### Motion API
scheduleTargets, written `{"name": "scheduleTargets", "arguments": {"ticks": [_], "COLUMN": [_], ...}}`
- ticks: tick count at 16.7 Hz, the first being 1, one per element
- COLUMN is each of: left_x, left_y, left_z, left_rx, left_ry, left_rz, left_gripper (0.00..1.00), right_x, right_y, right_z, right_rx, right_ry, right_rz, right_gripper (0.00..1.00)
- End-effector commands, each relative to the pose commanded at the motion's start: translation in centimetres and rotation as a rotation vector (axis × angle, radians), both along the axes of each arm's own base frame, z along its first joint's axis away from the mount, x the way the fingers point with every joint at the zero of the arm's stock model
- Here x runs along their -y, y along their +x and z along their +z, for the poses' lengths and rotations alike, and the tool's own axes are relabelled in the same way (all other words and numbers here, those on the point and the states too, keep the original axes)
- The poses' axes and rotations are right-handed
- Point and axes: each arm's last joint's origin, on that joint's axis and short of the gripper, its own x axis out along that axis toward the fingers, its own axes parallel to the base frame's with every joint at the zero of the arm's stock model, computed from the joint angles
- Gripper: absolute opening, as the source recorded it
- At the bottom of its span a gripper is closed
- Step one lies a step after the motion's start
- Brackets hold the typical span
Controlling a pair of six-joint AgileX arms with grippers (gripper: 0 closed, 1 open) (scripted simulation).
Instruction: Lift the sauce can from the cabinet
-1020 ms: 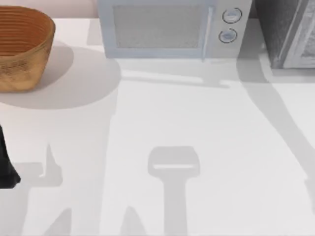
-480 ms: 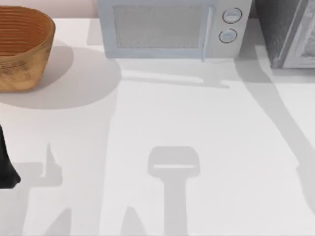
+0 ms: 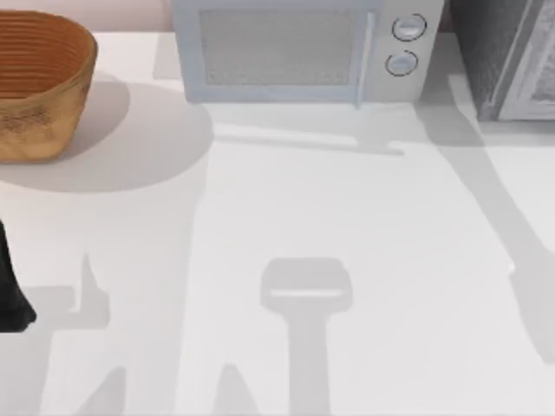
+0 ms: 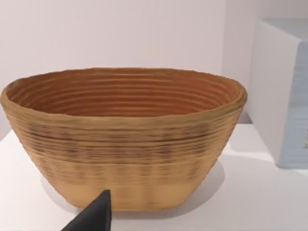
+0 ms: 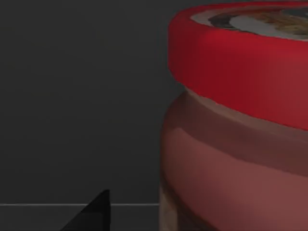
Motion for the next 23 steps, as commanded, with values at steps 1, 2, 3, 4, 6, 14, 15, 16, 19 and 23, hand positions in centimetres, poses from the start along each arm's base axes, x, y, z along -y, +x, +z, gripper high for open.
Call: {"name": "scheduleTargets", "arguments": {"ticks": [1,2,3,4,6,14,15,16,19,23], "left_x": [0.00,0.00,0.00,0.00,0.00,0.00,0.00,0.00,0.00,0.00], "left_y": [0.00,0.00,0.00,0.00,0.00,0.00,0.00,0.00,0.00,0.00], "left_z": [0.00,0.00,0.00,0.00,0.00,0.00,0.00,0.00,0.00,0.00], "left_rx": [0.000,0.000,0.000,0.000,0.000,0.000,0.000,0.000,0.000,0.000], "left_ry": [0.000,0.000,0.000,0.000,0.000,0.000,0.000,0.000,0.000,0.000], "left_rz": [0.000,0.000,0.000,0.000,0.000,0.000,0.000,0.000,0.000,0.000], "left_gripper": [1.00,1.00,1.00,1.00,1.00,1.00,1.00,1.00,1.00,1.00], "right_x": [0.00,0.00,0.00,0.00,0.00,0.00,0.00,0.00,0.00,-0.12], "right_y": [0.00,0.00,0.00,0.00,0.00,0.00,0.00,0.00,0.00,-0.19], "right_z": [0.00,0.00,0.00,0.00,0.00,0.00,0.00,0.00,0.00,0.09], "right_rx": [0.000,0.000,0.000,0.000,0.000,0.000,0.000,0.000,0.000,0.000], "right_ry": [0.000,0.000,0.000,0.000,0.000,0.000,0.000,0.000,0.000,0.002], "right_rz": [0.000,0.000,0.000,0.000,0.000,0.000,0.000,0.000,0.000,0.003], "right_gripper": [0.92,0.85,0.77,0.70,0.55,0.00,0.00,0.00,0.00,0.00]}}
